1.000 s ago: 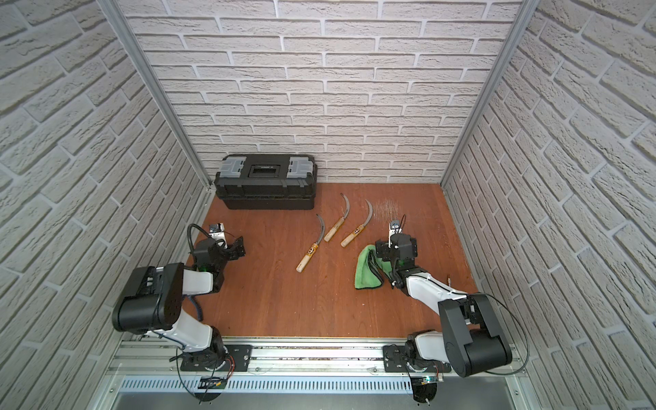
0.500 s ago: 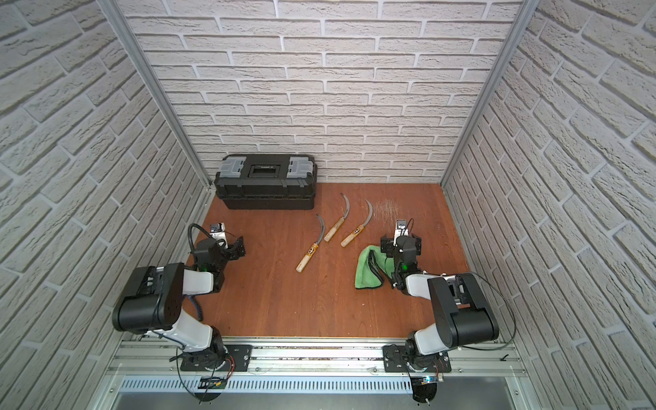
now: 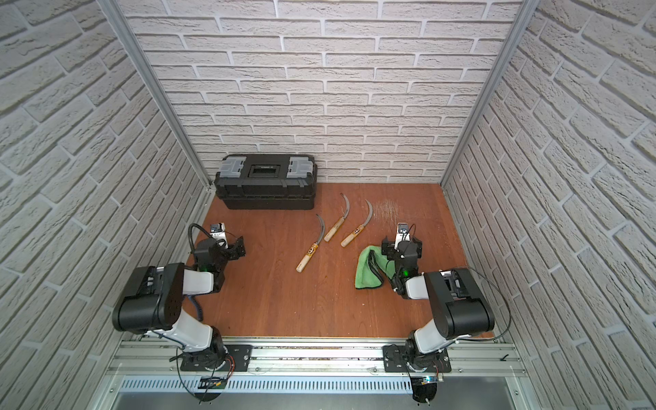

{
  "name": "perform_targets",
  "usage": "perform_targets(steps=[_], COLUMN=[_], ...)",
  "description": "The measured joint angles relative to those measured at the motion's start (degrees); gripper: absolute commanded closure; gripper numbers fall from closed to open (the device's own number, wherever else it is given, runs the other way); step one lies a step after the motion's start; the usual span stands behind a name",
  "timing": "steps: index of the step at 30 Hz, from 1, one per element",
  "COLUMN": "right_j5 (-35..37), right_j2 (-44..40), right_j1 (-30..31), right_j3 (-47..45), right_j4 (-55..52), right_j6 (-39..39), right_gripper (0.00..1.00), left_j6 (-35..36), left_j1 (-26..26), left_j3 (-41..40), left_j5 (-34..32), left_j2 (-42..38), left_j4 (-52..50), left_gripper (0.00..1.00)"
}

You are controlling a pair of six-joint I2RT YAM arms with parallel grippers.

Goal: Wipe small sickles with rags
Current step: Reset both arms

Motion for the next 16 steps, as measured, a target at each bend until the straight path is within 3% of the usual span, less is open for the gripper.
perform_targets(steps=[16], right_j5=[-0.1], right_j2=[0.0], right_j1=[-0.1], right_j3=[0.0], right_j4=[0.9], right_j6=[0.0], right_gripper=[0.01], left_j6=[0.4], left_j1=[-0.5], left_j3=[0.0], left_j5=[-0.5], left_j2=[0.0], left_j4=[0.0], left_gripper=[0.02])
